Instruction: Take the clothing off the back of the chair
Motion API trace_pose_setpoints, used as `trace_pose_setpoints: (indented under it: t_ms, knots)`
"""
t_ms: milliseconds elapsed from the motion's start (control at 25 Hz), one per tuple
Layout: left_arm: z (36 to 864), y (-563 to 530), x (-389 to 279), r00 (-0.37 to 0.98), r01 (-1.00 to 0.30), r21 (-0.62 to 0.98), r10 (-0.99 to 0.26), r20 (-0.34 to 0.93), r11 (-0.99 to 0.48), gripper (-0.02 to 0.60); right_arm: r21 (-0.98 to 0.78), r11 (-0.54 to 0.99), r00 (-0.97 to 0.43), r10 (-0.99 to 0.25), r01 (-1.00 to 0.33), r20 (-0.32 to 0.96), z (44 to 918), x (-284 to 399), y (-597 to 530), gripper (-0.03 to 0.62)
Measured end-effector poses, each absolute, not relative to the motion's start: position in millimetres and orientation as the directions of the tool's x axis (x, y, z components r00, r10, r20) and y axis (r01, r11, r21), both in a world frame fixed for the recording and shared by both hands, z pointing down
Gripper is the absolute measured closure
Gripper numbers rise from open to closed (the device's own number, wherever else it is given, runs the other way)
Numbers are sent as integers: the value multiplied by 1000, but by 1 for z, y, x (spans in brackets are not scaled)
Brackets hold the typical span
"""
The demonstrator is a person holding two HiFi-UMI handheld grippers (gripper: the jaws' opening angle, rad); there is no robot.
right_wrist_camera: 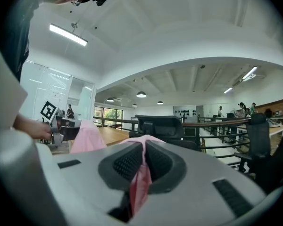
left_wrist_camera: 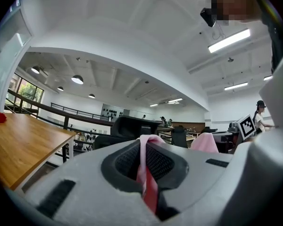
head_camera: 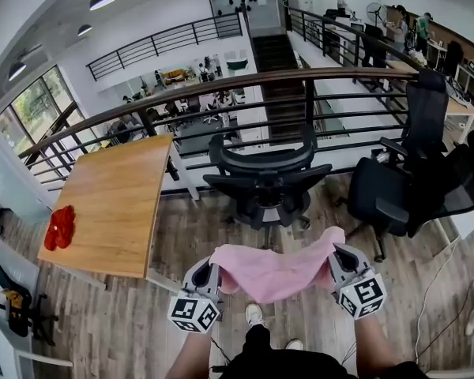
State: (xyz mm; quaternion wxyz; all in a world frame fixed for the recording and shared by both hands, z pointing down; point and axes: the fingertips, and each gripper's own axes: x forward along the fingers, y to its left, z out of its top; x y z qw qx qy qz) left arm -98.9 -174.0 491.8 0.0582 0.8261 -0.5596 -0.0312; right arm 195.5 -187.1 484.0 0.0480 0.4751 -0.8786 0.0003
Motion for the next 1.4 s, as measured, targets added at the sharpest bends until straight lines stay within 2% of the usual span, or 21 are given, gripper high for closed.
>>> trace_pose_setpoints:
  t_ms: [440, 1400]
  knots:
    - [533, -143, -77, 366, -927, 123, -927, 81, -355, 558, -7, 536, -533, -838, -844, 113, 520, 213, -163, 578]
    - [532, -112, -72, 331, -940, 107, -941, 72, -323, 558, 32, 602, -597, -797, -798, 92, 518, 202, -138, 580]
